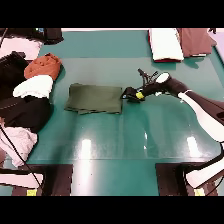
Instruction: Fold the shirts.
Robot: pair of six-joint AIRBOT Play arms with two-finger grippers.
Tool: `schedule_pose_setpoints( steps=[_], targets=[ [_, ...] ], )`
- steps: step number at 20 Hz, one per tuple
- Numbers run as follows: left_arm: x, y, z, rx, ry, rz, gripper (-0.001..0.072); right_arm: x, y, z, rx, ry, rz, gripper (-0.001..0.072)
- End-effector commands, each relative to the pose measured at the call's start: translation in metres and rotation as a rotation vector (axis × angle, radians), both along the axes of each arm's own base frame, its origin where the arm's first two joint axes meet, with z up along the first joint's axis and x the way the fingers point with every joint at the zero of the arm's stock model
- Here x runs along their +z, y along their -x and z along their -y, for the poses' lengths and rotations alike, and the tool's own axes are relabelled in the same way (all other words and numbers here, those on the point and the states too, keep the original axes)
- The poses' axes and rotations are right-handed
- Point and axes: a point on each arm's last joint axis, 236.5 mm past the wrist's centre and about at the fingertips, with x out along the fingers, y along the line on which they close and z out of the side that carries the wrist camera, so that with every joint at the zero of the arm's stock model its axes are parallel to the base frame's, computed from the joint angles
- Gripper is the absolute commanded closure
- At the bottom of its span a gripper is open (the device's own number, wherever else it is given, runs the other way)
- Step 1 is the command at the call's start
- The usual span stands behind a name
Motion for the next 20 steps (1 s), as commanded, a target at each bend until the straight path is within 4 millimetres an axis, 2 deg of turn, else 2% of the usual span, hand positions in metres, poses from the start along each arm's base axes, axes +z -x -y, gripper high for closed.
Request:
schedule_pose_setpoints(
  steps=[1,2,3,4,5,6,7,8,10,12,14,16,17,20],
  targets=[
    [0.000,0.000,0.004,-0.008,0.001,0.005,0.0679,-0.014,-0.002,-0.043,-0.067,-0.120,-0.013,0.0085],
    [0.000,0.000,0.004,-0.009,0.002,0.004,0.0679,-0.015,-0.003,-0.056,-0.071,-0.146,-0.009,0.0101],
    [0.000,0.000,0.004,-0.009,0.003,0.003,0.0679,-0.016,-0.002,-0.070,-0.054,-0.161,-0.003,0.0186],
    [0.000,0.001,0.005,-0.013,0.008,-0.001,0.0679,-0.016,-0.002,-0.082,-0.026,-0.160,0.010,0.0225],
    [0.000,0.003,0.008,-0.021,0.020,-0.007,0.0679,-0.013,-0.004,-0.092,-0.002,-0.163,0.031,0.0353],
    [0.000,0.004,0.010,-0.026,0.025,-0.013,0.0679,-0.006,-0.009,-0.102,0.025,-0.172,0.068,0.0533],
    [-0.001,0.005,0.011,-0.029,0.027,-0.016,0.0680,0.003,-0.016,-0.109,0.040,-0.183,0.103,0.0662],
    [-0.001,0.006,0.011,-0.030,0.027,-0.020,0.0680,0.013,-0.023,-0.112,0.043,-0.192,0.132,0.0698],
    [-0.003,0.009,0.015,-0.043,0.030,-0.032,0.0681,0.034,-0.039,-0.100,0.059,-0.161,0.214,0.0699],
    [-0.005,0.015,0.030,-0.077,0.022,-0.044,0.0681,0.053,-0.058,-0.063,0.036,-0.084,0.284,0.0699],
    [-0.006,0.024,0.053,-0.137,0.005,-0.036,0.0681,0.071,-0.077,-0.003,-0.016,0.033,0.328,0.0699],
    [-0.005,0.034,0.080,-0.192,0.003,-0.031,0.0680,0.090,-0.092,0.077,-0.108,0.168,0.342,0.0699],
    [-0.004,0.039,0.091,-0.215,0.002,-0.028,0.0680,0.101,-0.095,0.124,-0.159,0.237,0.347,0.0699],
    [-0.003,0.050,0.116,-0.265,0.004,-0.023,0.0680,0.136,-0.085,0.251,-0.328,0.374,0.367,0.0699]
  ],
)
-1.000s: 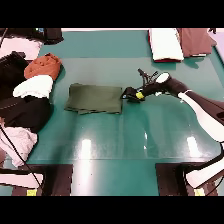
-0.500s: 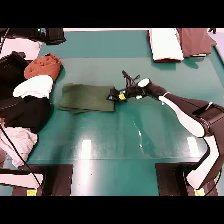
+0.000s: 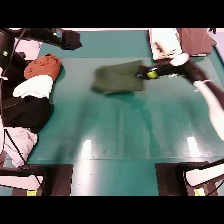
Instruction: Fold the shirts.
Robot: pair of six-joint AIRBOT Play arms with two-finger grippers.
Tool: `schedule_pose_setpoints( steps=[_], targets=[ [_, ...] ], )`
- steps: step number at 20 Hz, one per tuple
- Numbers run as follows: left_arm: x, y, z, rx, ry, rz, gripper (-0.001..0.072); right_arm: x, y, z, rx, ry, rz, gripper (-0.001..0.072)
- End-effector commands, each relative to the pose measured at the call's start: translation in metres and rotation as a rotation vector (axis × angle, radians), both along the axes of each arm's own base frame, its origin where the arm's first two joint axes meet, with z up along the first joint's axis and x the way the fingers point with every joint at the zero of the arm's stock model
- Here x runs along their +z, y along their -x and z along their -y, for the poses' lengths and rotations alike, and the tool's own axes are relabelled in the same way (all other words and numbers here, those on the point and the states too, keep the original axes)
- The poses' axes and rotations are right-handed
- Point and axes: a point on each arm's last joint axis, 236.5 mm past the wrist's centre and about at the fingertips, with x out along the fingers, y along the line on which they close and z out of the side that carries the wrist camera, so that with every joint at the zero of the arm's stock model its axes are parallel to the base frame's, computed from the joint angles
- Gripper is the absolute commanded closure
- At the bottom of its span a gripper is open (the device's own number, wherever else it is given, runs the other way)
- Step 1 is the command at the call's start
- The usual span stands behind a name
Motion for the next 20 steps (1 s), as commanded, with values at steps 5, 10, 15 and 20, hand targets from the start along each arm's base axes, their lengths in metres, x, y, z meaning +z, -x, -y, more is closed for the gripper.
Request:
schedule_pose_setpoints(
  steps=[5,10,15,20],
  targets=[
    [0.001,0.013,0.029,-0.060,0.000,0.006,0.0680,0.045,0.096,0.312,-0.622,0.203,0.005,0.0699],
    [0.001,0.013,0.029,-0.055,0.004,0.002,0.0680,0.026,0.192,0.406,-0.922,0.185,-0.082,0.0699],
    [0.001,0.014,0.029,-0.056,0.003,0.002,0.0680,0.000,0.214,0.397,-0.916,0.145,-0.177,0.0698],
    [-0.001,0.012,0.026,-0.055,-0.018,0.011,0.0679,0.002,0.221,0.389,-0.795,0.214,-0.206,0.0235]
  ],
)
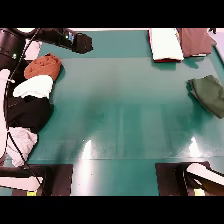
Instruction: Fold the shirts.
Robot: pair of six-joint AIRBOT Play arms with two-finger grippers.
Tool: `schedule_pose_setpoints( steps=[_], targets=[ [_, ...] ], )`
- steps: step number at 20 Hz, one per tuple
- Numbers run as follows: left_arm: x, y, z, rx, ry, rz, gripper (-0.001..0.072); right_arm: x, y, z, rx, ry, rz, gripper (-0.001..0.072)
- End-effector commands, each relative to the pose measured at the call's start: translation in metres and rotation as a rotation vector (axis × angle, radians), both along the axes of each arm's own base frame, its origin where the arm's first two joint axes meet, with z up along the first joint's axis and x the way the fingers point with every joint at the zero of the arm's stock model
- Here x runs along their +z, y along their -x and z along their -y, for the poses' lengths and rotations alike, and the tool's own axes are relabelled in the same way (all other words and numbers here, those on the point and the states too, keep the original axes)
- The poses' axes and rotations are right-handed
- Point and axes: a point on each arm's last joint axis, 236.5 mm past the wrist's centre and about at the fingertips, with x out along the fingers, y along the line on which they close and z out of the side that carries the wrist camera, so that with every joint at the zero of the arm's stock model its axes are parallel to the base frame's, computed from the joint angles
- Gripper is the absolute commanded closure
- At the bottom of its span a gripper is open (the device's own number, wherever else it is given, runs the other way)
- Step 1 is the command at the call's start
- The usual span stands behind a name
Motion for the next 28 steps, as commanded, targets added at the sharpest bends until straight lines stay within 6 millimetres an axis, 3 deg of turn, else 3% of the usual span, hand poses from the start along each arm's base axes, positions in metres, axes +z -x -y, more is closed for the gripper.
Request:
schedule_pose_setpoints(
  steps=[1,5,7,9,12,16,17,18,19,20,21,24,28],
  targets=[
    [-0.002,-0.001,-0.002,-0.003,-0.022,0.009,0.0679,0.005,0.017,0.004,0.042,0.028,-0.066,0.0234],
    [-0.002,-0.001,-0.002,-0.011,-0.028,0.015,0.0679,0.044,0.026,0.014,0.021,0.045,-0.068,0.0223],
    [-0.002,-0.001,-0.002,-0.011,-0.027,0.016,0.0679,0.067,0.002,-0.006,0.079,0.021,0.011,0.0224],
    [-0.002,-0.001,-0.002,-0.011,-0.025,0.015,0.0678,0.092,-0.029,-0.048,0.171,-0.022,0.123,0.0225],
    [0.000,-0.002,-0.001,-0.009,-0.020,0.021,0.0678,0.120,-0.065,-0.132,0.385,-0.016,0.201,0.0226],
    [0.001,-0.002,-0.001,-0.008,-0.019,0.024,0.0678,0.134,-0.079,-0.255,0.707,-0.020,0.231,0.0231],
    [0.001,-0.002,-0.001,-0.008,-0.019,0.024,0.0679,0.135,-0.080,-0.283,0.778,-0.025,0.239,0.0265],
    [0.001,-0.002,-0.001,-0.008,-0.019,0.024,0.0679,0.135,-0.079,-0.307,0.840,-0.027,0.245,0.0364],
    [0.001,-0.002,-0.001,-0.008,-0.019,0.024,0.0679,0.137,-0.077,-0.329,0.913,-0.016,0.256,0.0478],
    [0.001,-0.002,-0.001,-0.008,-0.019,0.024,0.0678,0.137,-0.072,-0.350,0.985,-0.009,0.263,0.0656],
    [0.001,-0.002,-0.001,-0.008,-0.019,0.024,0.0678,0.138,-0.069,-0.368,1.038,-0.006,0.271,0.0698],
    [0.001,-0.002,-0.001,-0.008,-0.019,0.024,0.0679,0.140,-0.062,-0.399,1.114,-0.011,0.292,0.0698],
    [0.001,-0.002,-0.001,-0.008,-0.019,0.024,0.0678,0.140,-0.057,-0.411,1.147,-0.019,0.292,0.0698]
  ],
)
